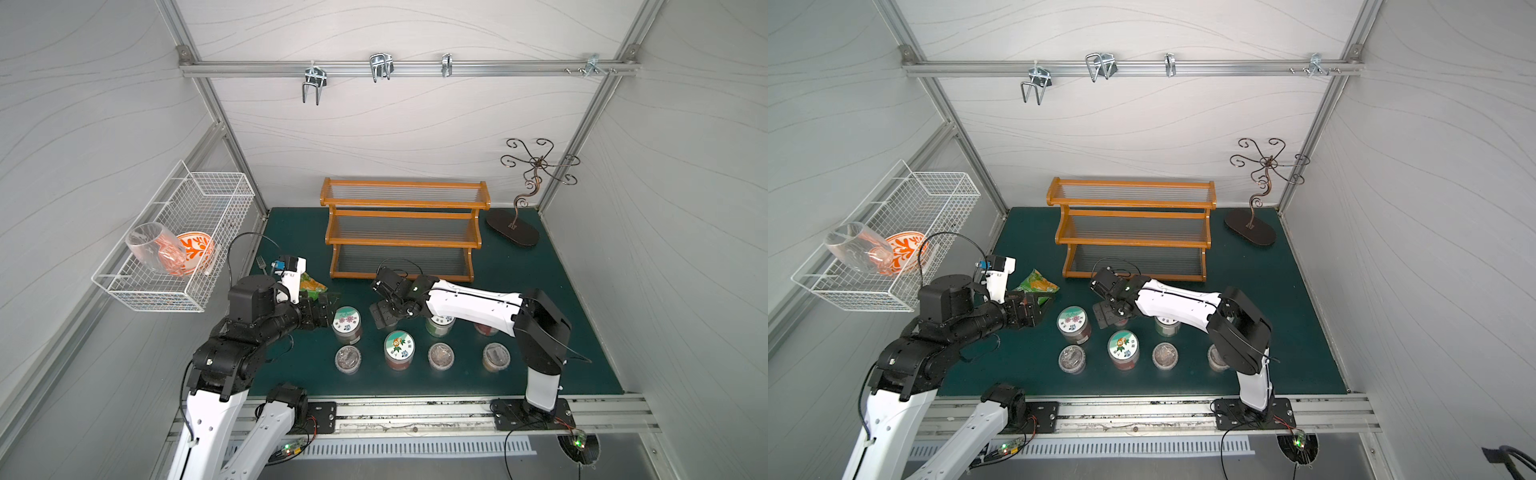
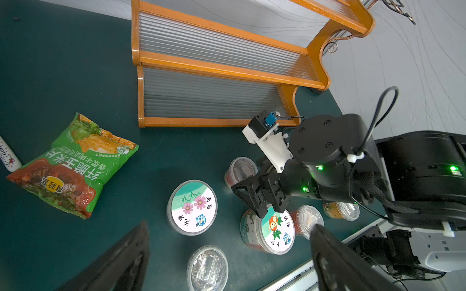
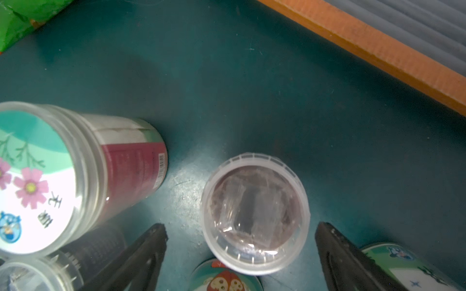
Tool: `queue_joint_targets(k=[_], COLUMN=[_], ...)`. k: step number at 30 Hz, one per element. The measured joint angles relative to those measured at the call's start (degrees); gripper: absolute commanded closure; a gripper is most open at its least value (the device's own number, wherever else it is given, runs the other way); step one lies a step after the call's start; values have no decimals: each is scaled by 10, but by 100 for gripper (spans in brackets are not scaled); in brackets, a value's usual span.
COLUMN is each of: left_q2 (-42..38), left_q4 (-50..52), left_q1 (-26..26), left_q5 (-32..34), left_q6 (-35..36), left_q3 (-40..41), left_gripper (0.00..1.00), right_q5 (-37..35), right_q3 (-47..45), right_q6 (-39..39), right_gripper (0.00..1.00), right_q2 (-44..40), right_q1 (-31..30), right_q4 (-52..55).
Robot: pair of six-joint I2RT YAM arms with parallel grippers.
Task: Place the seed container on the shelf
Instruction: Pick up the seed jar at the center of the board.
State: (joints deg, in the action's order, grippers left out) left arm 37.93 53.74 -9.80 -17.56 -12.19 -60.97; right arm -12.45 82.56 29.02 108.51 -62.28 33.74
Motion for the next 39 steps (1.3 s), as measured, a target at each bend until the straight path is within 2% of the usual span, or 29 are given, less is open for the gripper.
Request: queue_joint_targets(k=[10,17,29,34,39], left_q2=[-3,-4,-9,-14,-23], left_q4=[0,0,-1,-27,-106], left_q1=[0,0,0,0,0], left_q5=[2,3,6,0,-36], left_q6=[0,0,2,2,0], left_q3=[4,7,11,27,63], left_gripper=[0,0,0,0,0], right_q5=[-13,-17,-16,-12,-3], right_q3=[17,19,42,75,141], right_q6=[2,6,-2,-20,-42], right_gripper=[11,18,38,40,41], right_q2=[27,37,40,17,-37], right_q1=[0,0,5,16,38], right_q4=[17,20,46,94,165])
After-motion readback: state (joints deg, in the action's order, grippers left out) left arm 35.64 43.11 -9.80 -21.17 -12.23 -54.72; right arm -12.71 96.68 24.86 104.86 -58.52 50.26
